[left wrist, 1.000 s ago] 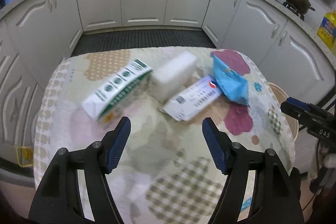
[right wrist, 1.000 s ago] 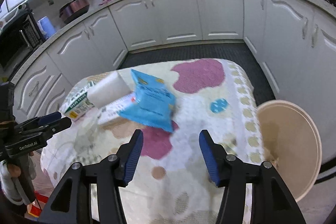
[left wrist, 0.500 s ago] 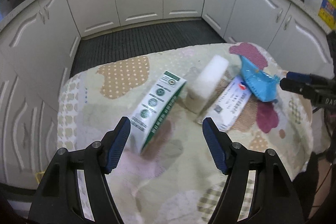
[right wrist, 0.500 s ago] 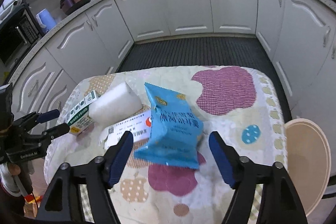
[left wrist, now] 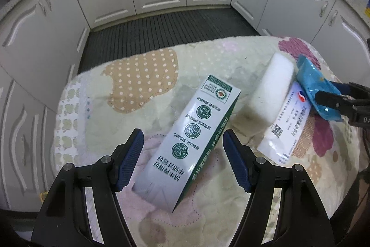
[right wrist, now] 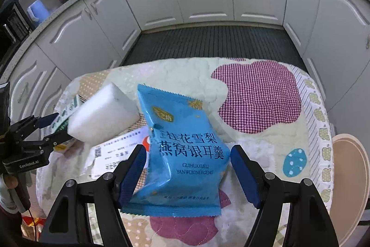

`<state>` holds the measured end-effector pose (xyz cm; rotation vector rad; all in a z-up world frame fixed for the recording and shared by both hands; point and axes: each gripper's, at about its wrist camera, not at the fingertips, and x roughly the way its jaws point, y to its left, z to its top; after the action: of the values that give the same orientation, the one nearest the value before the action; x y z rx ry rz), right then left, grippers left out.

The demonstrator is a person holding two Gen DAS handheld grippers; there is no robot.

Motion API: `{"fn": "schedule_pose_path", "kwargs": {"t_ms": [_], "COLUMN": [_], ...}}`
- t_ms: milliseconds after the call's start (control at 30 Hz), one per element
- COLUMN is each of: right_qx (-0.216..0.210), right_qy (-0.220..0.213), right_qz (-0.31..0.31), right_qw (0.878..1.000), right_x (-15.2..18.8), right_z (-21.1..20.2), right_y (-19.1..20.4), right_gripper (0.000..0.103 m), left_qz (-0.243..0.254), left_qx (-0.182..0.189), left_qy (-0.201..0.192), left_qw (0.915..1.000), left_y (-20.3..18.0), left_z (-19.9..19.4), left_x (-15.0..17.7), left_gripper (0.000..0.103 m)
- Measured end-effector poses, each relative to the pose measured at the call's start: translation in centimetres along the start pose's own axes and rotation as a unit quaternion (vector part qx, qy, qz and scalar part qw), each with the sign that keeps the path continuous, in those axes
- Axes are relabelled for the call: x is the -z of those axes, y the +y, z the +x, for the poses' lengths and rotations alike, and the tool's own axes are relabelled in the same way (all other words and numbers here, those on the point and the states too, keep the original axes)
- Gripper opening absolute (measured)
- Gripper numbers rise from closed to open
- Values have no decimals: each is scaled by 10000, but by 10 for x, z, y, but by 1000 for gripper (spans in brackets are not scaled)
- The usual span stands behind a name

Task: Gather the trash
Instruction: 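Grasp the blue snack packet with the right tool while the left tool grasps the milk carton, then lift and carry the blue packet and milk carton with both tools over the bin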

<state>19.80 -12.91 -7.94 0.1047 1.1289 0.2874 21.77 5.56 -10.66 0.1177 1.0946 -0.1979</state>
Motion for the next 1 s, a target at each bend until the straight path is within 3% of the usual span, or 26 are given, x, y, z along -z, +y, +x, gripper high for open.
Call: {"fn": "schedule_pose_path", "kwargs": {"t_ms": [67, 100, 167, 233, 400, 733, 1000], "right_qx": [-45, -98, -154, -162, -154, -87, -103], "right_qy": [-17, -26, -21, -121, -363, -576, -628], "right_qz": [52, 68, 43, -59, -317, -660, -808], "right_qw": [10000, 9999, 9999, 9998, 9987, 9961, 9947], "right_x": [3, 5, 9, 13, 26, 57, 84], "right_z": [2, 2, 1, -4, -25, -62, -78], "right_y": [-2, -3, -3, -1, 7, 20, 24], "right_gripper": [68, 55, 43, 38, 35, 35, 35], "left_qz": [-65, -100, -132, -96, -131, -199, -100], "left_qx": [69, 109, 148, 67, 174, 386, 345], "left_qy": [73, 101, 119, 83, 25, -240, -404], "left_qw": [9999, 9998, 9997, 9999, 9998, 9988, 9985], "left_y": [0, 1, 0, -2, -5, -28, -56], "left_z": [6, 8, 11, 10, -1, -40, -66], "left_x": [1, 2, 5, 8, 18, 50, 76], "left_gripper": [70, 70, 67, 55, 42, 39, 38]}}
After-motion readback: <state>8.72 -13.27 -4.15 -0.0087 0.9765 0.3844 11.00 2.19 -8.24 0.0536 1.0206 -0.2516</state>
